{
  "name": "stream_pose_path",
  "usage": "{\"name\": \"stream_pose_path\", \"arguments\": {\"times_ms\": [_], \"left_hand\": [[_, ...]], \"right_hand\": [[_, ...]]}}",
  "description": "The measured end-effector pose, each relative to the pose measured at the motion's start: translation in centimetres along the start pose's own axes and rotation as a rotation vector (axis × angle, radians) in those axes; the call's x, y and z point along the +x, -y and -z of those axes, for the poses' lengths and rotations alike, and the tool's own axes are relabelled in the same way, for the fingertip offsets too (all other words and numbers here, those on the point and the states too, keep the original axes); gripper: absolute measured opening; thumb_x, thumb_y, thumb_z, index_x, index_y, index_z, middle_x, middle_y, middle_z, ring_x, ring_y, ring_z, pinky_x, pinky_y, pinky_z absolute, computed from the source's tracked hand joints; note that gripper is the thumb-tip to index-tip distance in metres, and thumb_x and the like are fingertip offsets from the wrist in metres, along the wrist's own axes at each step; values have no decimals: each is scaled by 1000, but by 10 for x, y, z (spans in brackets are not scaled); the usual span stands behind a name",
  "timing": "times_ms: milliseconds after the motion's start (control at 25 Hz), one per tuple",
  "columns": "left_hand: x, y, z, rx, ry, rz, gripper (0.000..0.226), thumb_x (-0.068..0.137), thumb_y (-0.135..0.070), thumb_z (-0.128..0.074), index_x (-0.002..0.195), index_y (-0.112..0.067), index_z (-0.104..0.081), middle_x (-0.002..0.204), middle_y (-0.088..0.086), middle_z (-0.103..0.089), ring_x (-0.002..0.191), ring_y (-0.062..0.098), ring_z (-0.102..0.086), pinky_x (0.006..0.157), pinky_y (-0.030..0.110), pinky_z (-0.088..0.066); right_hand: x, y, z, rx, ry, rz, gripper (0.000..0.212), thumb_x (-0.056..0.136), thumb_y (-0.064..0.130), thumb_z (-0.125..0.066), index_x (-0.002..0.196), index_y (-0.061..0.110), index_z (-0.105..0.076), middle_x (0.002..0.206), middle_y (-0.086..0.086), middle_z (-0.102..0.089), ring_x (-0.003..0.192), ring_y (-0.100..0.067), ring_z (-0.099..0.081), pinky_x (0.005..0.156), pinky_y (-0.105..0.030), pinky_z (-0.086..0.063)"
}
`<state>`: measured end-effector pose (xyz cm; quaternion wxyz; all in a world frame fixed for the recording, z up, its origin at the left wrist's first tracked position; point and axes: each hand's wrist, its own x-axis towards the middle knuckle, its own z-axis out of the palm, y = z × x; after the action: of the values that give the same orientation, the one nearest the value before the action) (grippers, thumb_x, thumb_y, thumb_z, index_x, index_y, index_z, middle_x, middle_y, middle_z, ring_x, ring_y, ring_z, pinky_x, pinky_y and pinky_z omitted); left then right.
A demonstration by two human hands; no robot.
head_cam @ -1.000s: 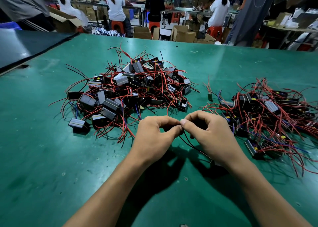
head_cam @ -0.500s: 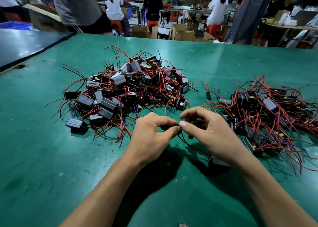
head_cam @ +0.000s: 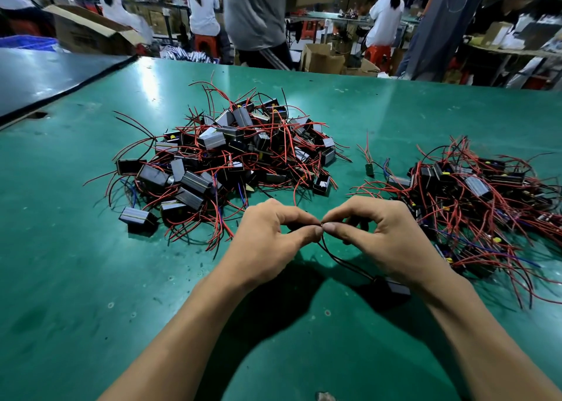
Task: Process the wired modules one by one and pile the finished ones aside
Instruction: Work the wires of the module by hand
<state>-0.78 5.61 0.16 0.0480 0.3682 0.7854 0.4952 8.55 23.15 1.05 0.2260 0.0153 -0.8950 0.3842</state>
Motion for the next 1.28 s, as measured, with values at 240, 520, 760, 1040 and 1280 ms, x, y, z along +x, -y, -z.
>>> {"name": "stream_pose_path", "arguments": {"times_ms": [240,520,760,1040,1280], "left_hand": [[-3,-1,-6,69,-124,-64,10,79,-30,-81,88,-31,-80,77,-5,-65,78,6,-59,74,27,-47],[-5,-1,-10,197,-137,-194,9,80,-32,-78,89,-29,-80,74,-5,-65,77,8,-52,79,34,-33],[-5,0,-14,428,-210,-355,10,78,-30,-72,83,-26,-79,64,-6,-62,71,15,-53,71,38,-39],[0,5,-10,82,-141,-87,11,80,-31,-79,91,-31,-80,75,-16,-58,82,4,-53,79,29,-44],[1,6,-7,2,-82,-43,12,79,-29,-80,91,-32,-80,78,-6,-63,86,11,-55,79,26,-45]], "right_hand": [[0,12,-11,70,-10,-208,13,88,12,-73,76,17,-69,69,11,-59,63,-4,-49,62,-16,-36],[3,14,-11,271,-2,-494,20,84,10,-69,64,13,-68,50,11,-49,47,-3,-38,46,-13,-29],[4,11,-15,611,16,-802,15,75,21,-70,62,19,-63,58,5,-49,43,-8,-31,39,-16,-23],[0,-2,3,-84,-24,-52,12,81,16,-83,90,22,-77,78,12,-69,66,-8,-61,64,-13,-43],[-2,-9,-2,-305,-97,249,12,89,28,-73,92,18,-79,88,7,-70,68,-19,-63,65,-43,-51]]}}
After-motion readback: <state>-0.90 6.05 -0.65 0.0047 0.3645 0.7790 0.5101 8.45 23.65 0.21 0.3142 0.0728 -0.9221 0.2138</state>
